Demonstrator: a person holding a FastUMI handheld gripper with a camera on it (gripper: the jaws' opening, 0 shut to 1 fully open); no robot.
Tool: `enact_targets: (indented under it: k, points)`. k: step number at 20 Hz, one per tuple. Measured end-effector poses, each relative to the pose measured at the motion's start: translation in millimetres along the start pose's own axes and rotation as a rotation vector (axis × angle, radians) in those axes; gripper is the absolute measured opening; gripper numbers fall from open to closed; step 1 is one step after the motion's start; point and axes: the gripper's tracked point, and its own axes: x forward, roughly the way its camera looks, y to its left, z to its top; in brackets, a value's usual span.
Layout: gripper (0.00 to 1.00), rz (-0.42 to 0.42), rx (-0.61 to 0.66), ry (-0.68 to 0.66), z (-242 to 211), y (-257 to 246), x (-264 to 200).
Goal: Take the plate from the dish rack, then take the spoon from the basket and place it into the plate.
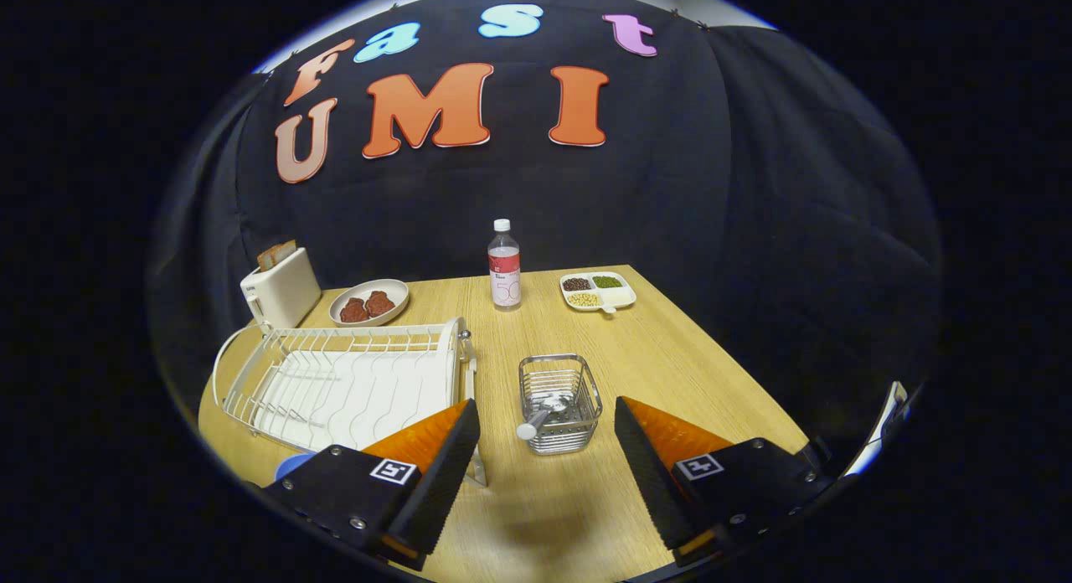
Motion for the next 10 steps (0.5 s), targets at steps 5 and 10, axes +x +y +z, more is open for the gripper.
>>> enact_targets:
  k: [5, 10]
  points:
    - [0.61, 0.018, -0.105, 0.015, -23.0, 2.1, 31.8]
    - [0.19, 0.032, -0.087, 0.058, -38.2, 0.7, 47.6]
